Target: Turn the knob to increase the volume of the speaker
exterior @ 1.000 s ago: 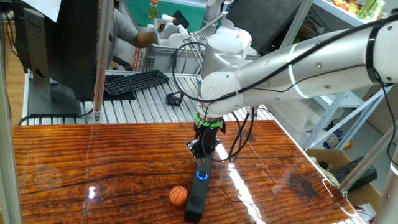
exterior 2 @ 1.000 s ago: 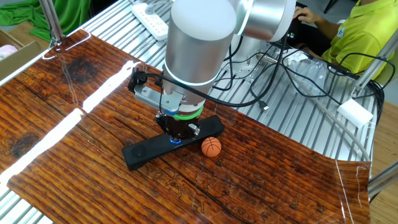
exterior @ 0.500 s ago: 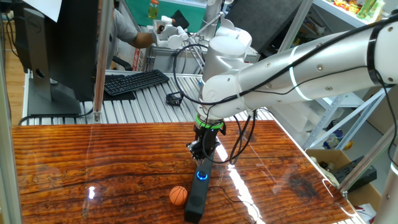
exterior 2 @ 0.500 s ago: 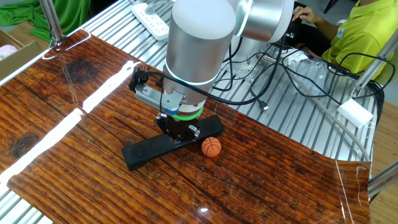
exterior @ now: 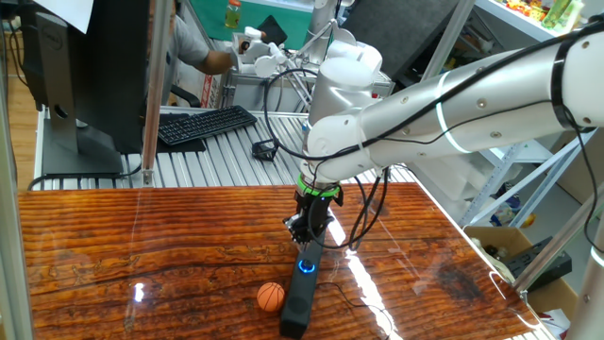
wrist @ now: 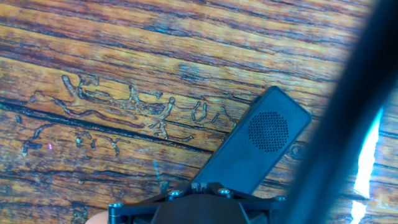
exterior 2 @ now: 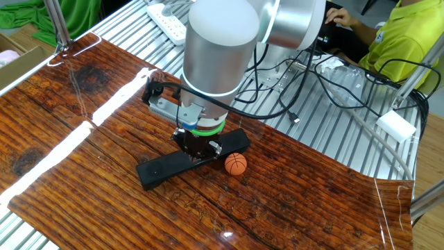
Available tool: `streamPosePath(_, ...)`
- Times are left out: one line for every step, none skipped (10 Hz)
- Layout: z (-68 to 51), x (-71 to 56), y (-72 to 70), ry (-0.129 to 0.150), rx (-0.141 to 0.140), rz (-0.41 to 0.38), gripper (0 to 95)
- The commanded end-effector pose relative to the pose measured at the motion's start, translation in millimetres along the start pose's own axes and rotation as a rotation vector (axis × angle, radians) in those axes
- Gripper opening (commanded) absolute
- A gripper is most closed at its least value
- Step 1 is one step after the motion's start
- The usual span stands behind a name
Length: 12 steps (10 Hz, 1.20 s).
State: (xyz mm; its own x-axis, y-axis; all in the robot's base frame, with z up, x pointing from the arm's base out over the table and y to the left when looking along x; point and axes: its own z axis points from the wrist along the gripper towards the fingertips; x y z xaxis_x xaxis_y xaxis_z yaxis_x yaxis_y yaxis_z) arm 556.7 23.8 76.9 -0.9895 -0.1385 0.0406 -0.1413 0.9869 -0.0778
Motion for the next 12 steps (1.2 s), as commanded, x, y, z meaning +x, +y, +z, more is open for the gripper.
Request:
streamPosePath(1.1, -0.1, -0.9, -0.001, 0.0, 0.001, 0.0)
streamPosePath(2.0, -0.3, -1.2, -0.002, 0.0, 0.0, 0.0)
streamPosePath(2.2, -0.4, -1.3, -0.003, 0.0, 0.0, 0.0)
streamPosePath(3.8, -0.7, -1.1, -0.006, -0.002, 0.001, 0.0)
streamPosePath(5.0, -0.9, -1.0, -0.009, -0.003, 0.002, 0.0)
streamPosePath(5.9, -1.1, -0.9, -0.013, -0.002, 0.004, 0.0)
streamPosePath(6.0, -1.1, -1.0, -0.014, -0.003, 0.004, 0.0)
streamPosePath(6.1, -1.1, -0.9, -0.014, -0.003, 0.005, 0.0)
streamPosePath(6.6, -1.2, -0.9, -0.014, -0.002, 0.008, 0.0)
streamPosePath(6.6, -1.2, -0.9, -0.011, -0.003, 0.01, 0.0)
streamPosePath(6.9, -1.2, -0.9, -0.008, -0.006, 0.015, 0.0)
streamPosePath(7.1, -1.2, -0.9, -0.008, -0.009, 0.019, 0.0)
